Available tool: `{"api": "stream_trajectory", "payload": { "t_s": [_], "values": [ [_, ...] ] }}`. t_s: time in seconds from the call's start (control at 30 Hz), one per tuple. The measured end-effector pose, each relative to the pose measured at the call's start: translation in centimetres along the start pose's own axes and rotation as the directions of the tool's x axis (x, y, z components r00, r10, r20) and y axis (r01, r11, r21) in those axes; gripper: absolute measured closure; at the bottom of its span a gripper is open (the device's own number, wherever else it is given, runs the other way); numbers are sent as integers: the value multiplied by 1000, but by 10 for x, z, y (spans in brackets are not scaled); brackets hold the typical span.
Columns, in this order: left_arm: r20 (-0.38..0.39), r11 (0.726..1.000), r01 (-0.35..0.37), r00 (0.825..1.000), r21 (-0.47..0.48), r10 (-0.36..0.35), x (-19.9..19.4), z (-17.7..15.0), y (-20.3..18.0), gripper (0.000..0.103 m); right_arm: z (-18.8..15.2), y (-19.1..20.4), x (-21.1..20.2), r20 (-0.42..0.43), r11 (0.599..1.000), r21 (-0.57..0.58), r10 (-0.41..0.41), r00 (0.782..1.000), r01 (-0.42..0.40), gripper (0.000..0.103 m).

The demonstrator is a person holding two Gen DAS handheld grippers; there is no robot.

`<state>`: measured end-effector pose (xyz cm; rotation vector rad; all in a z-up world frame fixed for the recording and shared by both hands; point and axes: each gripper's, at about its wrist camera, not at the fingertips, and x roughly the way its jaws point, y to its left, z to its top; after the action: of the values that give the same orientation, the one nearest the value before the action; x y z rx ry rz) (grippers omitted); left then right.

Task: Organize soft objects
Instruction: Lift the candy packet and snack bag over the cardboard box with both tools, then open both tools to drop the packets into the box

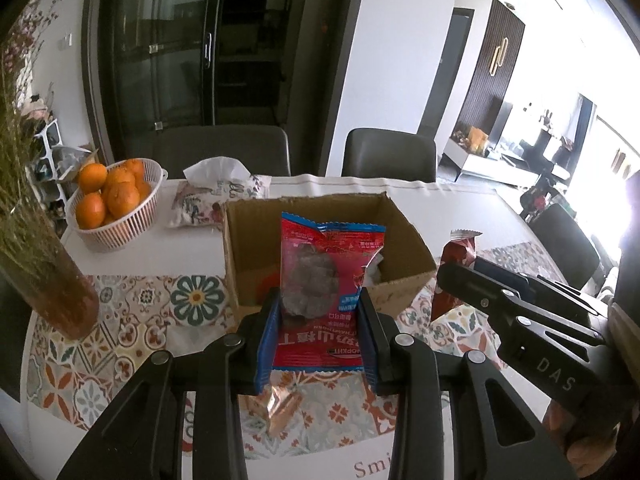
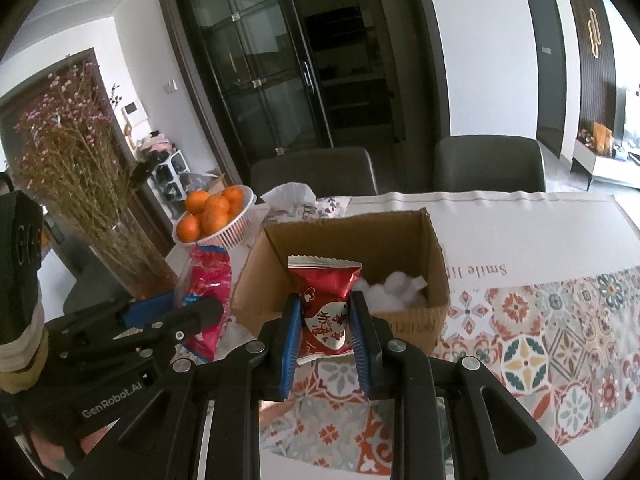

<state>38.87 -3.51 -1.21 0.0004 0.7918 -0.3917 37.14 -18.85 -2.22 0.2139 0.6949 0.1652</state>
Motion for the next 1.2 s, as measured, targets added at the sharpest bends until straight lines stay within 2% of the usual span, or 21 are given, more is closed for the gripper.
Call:
{"api": "stream_trajectory", "payload": {
  "t_s": [0.27,0.7,0.93,1.2],
  "values": [
    [-9,1000,-3,1000,1,3,17,24,7,68,27,-5,18,4,1000,-19,-11,1000,11,77],
    [-90,1000,-15,996,5,16,63,55,14,68,53,-21,72,-115,1000,-20,-18,993,16,77],
    [-161,999,-37,986,4,37,96,60,22,68,54,-33,106,-207,999,-19,-38,978,35,77],
    [-261,1000,-27,965,-5,25,130,57,26,67,53,-43,133,-276,999,-20,-49,960,45,77]
  ]
}}
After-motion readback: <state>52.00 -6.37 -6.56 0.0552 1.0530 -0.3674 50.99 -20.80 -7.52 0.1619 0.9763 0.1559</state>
